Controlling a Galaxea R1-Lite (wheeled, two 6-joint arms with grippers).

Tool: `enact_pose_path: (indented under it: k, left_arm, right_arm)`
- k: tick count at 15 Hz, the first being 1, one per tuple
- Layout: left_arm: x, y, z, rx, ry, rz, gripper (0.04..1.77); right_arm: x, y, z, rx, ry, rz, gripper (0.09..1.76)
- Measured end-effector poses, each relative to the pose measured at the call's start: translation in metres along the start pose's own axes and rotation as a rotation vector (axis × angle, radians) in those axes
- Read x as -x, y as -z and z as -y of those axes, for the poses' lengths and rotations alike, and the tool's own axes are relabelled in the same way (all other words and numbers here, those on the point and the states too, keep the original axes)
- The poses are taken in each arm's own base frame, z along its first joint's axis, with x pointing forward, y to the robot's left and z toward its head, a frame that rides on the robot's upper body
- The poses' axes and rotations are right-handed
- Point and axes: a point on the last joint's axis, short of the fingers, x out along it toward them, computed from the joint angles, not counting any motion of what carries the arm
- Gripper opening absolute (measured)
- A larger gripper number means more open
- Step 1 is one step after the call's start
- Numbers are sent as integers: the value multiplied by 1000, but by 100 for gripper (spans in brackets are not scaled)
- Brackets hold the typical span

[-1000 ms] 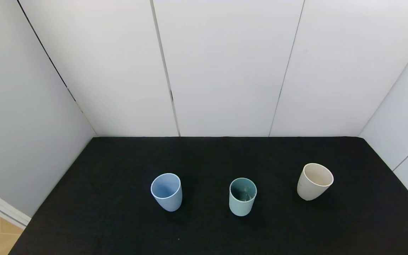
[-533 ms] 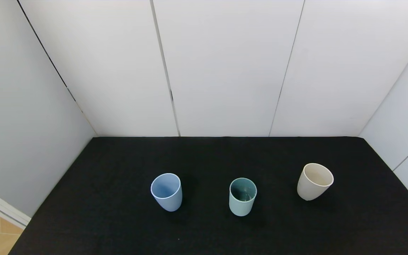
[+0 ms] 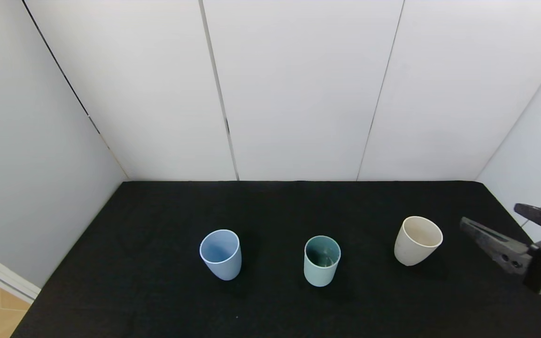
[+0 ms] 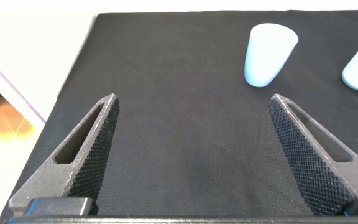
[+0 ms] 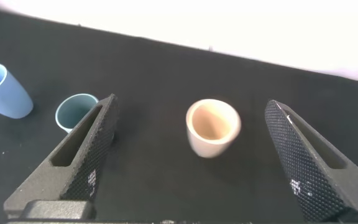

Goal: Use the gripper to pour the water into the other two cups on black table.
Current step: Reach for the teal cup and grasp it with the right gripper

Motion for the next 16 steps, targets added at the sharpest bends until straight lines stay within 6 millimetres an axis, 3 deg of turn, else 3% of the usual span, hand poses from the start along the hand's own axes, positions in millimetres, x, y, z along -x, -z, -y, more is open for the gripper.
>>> enact_pose_path:
  k: [6, 16]
  left_arm:
    - [0, 0, 0, 0, 0, 0, 172]
    - [0, 0, 0, 0, 0, 0, 172]
  right_arm:
    - [-54, 29, -45, 33, -129, -114, 171]
    - [-113, 88, -101, 51, -231, -176, 171]
